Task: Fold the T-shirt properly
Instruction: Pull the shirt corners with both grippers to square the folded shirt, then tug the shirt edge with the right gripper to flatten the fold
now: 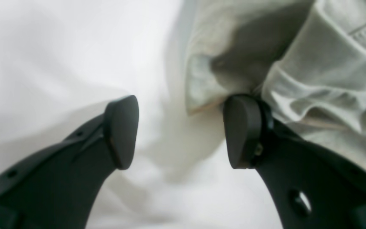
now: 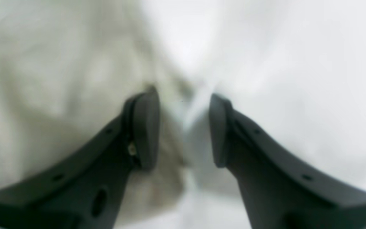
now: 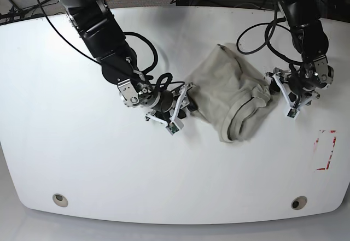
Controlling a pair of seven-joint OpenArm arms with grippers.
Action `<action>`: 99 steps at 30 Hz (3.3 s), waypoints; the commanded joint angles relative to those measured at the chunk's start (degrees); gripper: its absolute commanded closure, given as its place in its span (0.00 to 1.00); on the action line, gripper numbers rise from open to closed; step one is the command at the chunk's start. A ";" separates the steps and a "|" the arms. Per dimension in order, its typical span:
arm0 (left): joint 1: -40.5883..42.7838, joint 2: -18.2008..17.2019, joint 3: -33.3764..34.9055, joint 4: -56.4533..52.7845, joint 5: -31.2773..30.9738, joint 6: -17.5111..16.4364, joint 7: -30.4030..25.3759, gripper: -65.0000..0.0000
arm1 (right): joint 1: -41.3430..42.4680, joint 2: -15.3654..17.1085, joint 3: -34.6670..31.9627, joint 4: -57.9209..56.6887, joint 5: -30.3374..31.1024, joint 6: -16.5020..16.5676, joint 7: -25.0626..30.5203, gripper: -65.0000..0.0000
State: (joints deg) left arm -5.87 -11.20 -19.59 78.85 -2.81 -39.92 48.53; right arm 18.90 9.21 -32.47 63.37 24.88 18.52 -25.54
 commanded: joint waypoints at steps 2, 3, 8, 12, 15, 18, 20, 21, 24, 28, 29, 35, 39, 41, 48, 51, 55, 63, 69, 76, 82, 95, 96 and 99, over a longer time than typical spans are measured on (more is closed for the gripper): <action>-2.79 0.08 2.06 -0.91 -0.14 -0.08 0.13 0.40 | -2.68 1.91 0.07 6.47 0.39 1.48 -0.53 0.63; -3.32 0.08 2.32 -0.91 -0.14 -0.08 0.13 0.40 | -3.64 2.17 0.07 7.79 0.39 1.48 -0.61 0.63; -5.87 0.26 7.16 -0.91 -0.31 -0.08 0.13 0.40 | -8.65 3.31 0.16 15.35 0.30 1.48 -5.10 0.63; -7.89 3.16 9.97 -0.83 -0.22 -0.08 0.13 0.40 | -12.96 3.49 -0.02 21.24 0.21 1.48 -7.30 0.63; -8.33 4.56 10.06 -0.65 -0.22 -0.08 0.13 0.40 | -15.25 3.23 -0.02 23.26 0.30 1.48 -7.65 0.63; -9.12 4.56 10.14 -0.04 -0.14 -0.08 0.48 0.40 | -16.21 3.23 0.07 23.97 0.48 1.74 -7.65 0.63; -8.86 3.42 10.14 2.43 -0.14 -0.08 0.48 0.40 | -16.30 3.84 0.25 24.32 0.57 1.83 -7.65 0.63; -8.07 2.28 10.14 4.71 -0.14 -0.08 0.57 0.40 | -16.30 4.11 0.42 25.29 0.57 1.92 -7.65 0.63; -6.04 -0.71 10.14 10.25 -0.14 -0.08 0.57 0.40 | -16.48 6.39 3.33 27.75 0.57 2.00 -7.91 0.63; -2.26 -3.52 10.06 16.05 -0.40 -0.08 0.57 0.40 | -16.48 7.09 8.25 29.33 0.65 4.73 -9.67 0.63; -1.12 -3.96 9.97 17.46 -0.40 -0.08 0.57 0.40 | -16.39 7.09 9.92 29.42 0.65 6.14 -10.37 0.63; 8.90 -4.23 9.97 27.13 -0.40 -0.08 0.57 0.40 | -14.63 3.84 22.58 31.00 0.65 15.81 -16.79 0.63; 14.53 -3.88 9.97 30.21 -0.49 -0.08 0.39 0.40 | -10.85 0.06 26.71 30.56 0.65 21.48 -24.44 0.62; 16.73 -3.08 9.97 31.26 -0.58 -0.08 0.30 0.40 | -9.36 -1.87 28.12 29.94 0.57 21.48 -27.34 0.59; 21.82 0.96 9.88 31.88 -0.49 -0.08 0.30 0.40 | -4.35 -7.50 32.95 21.59 0.57 21.48 -32.00 0.30; 23.23 1.05 9.97 31.88 -0.49 -0.08 0.21 0.40 | -2.85 -7.67 32.95 17.37 0.65 21.48 -32.09 0.30; 24.64 1.05 9.97 31.79 -0.49 -0.08 0.21 0.40 | -2.32 -7.76 32.95 11.04 5.93 21.48 -32.09 0.30; 27.10 0.96 9.97 31.88 -0.49 -0.08 0.21 0.40 | -2.41 -7.76 32.69 7.79 17.27 21.48 -32.26 0.58; 27.63 1.05 9.97 31.88 -0.49 -0.08 0.21 0.40 | -1.97 -7.76 32.69 7.88 19.20 21.48 -32.70 0.88; 28.15 0.87 9.88 31.88 -0.49 -0.08 0.21 0.40 | 1.46 -7.76 32.69 7.88 19.12 21.48 -32.61 0.96; 29.12 0.87 9.88 32.05 -0.49 -0.08 0.21 0.40 | 4.45 -7.76 32.86 8.93 18.76 21.48 -32.61 0.96; 29.12 0.87 9.88 33.81 -0.49 -0.08 0.21 0.40 | 5.94 -8.03 32.78 1.99 7.60 21.48 -20.39 0.95; 29.12 0.87 9.88 33.90 -0.49 -0.08 0.21 0.40 | 5.94 -8.03 32.78 1.46 6.63 21.48 -19.25 0.94; 29.03 0.87 9.88 33.99 -0.49 -0.08 0.21 0.40 | 6.64 -8.03 32.95 0.49 3.82 21.48 -17.67 0.81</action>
State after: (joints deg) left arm 23.33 -9.91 -9.47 111.61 -3.03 -40.12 49.45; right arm 22.96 1.39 0.16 63.11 28.21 39.44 -45.15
